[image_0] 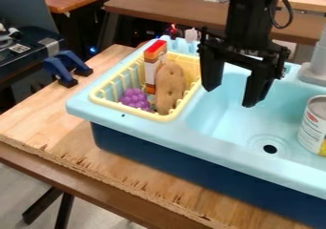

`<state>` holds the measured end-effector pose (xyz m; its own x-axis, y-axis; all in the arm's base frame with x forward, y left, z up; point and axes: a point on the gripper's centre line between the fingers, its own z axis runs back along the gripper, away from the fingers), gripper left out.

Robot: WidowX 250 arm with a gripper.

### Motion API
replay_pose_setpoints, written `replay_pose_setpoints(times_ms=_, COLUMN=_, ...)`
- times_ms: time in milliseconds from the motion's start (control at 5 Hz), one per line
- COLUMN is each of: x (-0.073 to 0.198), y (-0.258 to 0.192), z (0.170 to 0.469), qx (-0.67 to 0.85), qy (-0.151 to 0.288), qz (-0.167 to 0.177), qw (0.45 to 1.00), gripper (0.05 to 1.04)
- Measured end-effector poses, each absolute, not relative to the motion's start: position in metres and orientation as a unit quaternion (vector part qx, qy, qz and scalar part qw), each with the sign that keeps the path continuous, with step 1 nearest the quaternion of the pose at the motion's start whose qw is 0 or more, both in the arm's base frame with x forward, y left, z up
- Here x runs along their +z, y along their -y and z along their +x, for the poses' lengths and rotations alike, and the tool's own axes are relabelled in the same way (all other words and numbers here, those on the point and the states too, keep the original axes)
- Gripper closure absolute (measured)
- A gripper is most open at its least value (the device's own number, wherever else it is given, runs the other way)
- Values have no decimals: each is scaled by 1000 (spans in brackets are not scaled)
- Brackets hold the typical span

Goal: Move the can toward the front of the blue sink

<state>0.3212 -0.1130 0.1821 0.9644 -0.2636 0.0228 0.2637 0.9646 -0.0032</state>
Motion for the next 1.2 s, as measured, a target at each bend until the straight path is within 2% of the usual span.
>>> replay_pose_setpoints(times_ms=200, x=169, y=114, z=321, qx=-133, qy=-8, qz=2, qw=991, gripper=83)
replay_pose_setpoints(times_ms=400, x=167, y=132, z=338, qx=-140, qy=27, qz=18, qw=990, gripper=83)
replay_pose_setpoints(times_ms=600, x=167, y=152, z=354, qx=-162, qy=53, qz=3, qw=985, gripper=83)
replay_pose_setpoints(times_ms=800, x=171, y=165, z=366, qx=-157, qy=84, qz=-27, qw=984, gripper=83)
replay_pose_setpoints(times_ms=1000, x=160, y=169, z=371, qx=-127, qy=97, qz=-65, qw=985, gripper=83)
replay_pose_setpoints(times_ms=1200, x=164, y=167, z=381, qx=-106, qy=109, qz=-79, qw=985, gripper=83)
